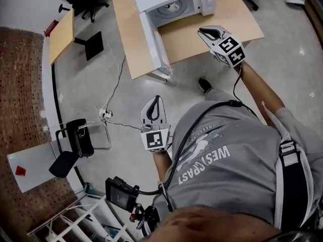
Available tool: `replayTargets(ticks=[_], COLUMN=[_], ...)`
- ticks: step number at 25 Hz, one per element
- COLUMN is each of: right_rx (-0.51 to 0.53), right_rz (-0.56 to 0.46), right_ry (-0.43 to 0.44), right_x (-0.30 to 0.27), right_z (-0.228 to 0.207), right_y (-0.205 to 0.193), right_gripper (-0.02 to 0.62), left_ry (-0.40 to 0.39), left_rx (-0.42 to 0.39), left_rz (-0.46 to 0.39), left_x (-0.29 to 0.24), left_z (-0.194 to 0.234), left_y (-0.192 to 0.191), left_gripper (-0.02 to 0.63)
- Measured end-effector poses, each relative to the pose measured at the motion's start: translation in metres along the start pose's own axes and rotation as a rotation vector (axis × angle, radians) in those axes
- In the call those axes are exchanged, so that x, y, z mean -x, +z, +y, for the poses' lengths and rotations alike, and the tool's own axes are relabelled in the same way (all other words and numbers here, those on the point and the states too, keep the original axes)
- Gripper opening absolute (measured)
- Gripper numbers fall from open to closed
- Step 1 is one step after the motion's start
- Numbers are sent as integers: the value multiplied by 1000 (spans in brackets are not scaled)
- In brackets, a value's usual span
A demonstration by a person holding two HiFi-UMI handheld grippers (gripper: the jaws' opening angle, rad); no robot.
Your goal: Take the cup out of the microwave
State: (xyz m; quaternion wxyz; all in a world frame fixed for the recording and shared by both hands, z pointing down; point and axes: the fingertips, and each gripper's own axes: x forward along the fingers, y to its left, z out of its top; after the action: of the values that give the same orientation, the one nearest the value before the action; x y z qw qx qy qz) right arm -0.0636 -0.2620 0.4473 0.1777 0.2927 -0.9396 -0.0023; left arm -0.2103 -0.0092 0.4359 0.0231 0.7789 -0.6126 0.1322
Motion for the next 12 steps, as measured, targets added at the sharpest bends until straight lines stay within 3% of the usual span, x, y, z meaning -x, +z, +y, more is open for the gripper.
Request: replayTargets(ticks=[9, 12], right_rx=[10, 0], right_rz=[132, 177], right_ry=[-6, 11], right_x=[-166, -216], right_z=[-118, -140], right_y=[-27, -44], right_gripper=[17, 87], left_ry=[119, 146], left_rx=[65, 78], left_rz=[-36, -16], left_x=[-109, -135], left_z=[51, 68], left_y=[46, 50], left_gripper=[44, 44])
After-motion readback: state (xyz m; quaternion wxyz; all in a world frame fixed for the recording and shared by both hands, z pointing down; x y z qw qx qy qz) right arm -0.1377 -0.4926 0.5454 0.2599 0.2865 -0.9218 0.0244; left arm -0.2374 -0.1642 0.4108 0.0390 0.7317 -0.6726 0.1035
